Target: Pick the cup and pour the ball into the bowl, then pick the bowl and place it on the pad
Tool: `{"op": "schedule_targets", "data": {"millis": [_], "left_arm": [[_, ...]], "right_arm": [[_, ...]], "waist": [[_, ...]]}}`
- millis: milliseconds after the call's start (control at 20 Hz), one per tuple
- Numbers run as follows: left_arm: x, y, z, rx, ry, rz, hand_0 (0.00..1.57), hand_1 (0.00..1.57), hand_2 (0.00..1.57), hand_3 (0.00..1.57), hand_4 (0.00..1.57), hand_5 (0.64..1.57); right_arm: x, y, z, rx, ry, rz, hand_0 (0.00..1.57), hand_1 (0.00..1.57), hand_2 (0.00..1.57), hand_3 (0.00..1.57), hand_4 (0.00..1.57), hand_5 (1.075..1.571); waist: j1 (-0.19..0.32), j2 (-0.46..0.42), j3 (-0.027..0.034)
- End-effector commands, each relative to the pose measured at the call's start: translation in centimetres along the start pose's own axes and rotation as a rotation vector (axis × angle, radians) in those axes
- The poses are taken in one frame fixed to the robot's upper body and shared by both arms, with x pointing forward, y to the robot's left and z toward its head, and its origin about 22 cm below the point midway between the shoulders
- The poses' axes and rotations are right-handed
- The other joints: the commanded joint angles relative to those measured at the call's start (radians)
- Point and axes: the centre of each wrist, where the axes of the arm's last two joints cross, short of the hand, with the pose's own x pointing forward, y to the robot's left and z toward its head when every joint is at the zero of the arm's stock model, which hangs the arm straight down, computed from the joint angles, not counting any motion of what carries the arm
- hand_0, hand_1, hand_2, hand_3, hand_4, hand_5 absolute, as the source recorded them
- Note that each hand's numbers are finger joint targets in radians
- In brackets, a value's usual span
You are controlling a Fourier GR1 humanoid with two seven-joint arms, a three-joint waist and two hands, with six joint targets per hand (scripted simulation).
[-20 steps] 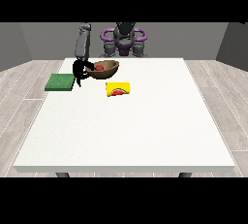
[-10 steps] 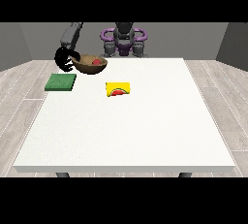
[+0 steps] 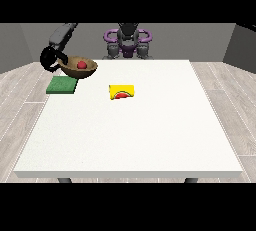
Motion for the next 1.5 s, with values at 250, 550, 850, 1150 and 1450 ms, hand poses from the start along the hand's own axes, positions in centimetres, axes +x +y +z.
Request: {"op": "schedule_targets", "data": {"millis": [250,550,850,1150,1450], "left_arm": [[3.0,-2.1,-1.6,-0.008,-0.217,-0.025,0.0,0.0,0.0,0.0,0.67,1.556],[7.2,-1.0,-0.3,-0.002,-0.308,-0.022,0.0,0.0,0.0,0.0,0.68,1.556],[7.9,-0.9,0.6,-0.012,-0.257,-0.015,0.0,0.0,0.0,0.0,0.69,1.557],[5.3,-2.0,0.7,-0.02,-0.213,0.018,0.0,0.0,0.0,0.0,0.7,1.556],[5.3,-1.4,0.7,-0.02,-0.131,0.014,0.0,0.0,0.0,0.0,0.67,1.555]], "right_arm": [[4.0,-6.2,-1.5,-0.08,-0.197,-0.112,1.57,1.57,1.57,0.34,1.0,1.569],[2.7,-12.2,-0.1,-0.161,-0.297,-0.121,1.57,1.57,1.57,0.0,0.96,1.571],[1.2,-12.6,0.1,-0.147,-0.236,-0.039,1.57,1.57,1.57,0.0,0.98,1.57],[0.9,-10.7,-0.8,-0.113,-0.196,0.002,1.57,1.57,1.57,0.46,0.98,1.567],[-2.1,-8.4,-0.9,-0.054,-0.04,0.021,1.57,1.57,1.57,1.06,0.99,1.563]], "waist": [[0.029,0.223,0.0028],[0.057,0.306,0.0052],[0.039,0.265,0.0022],[0.037,0.22,0.0011],[0.04,0.114,0.0005]]}}
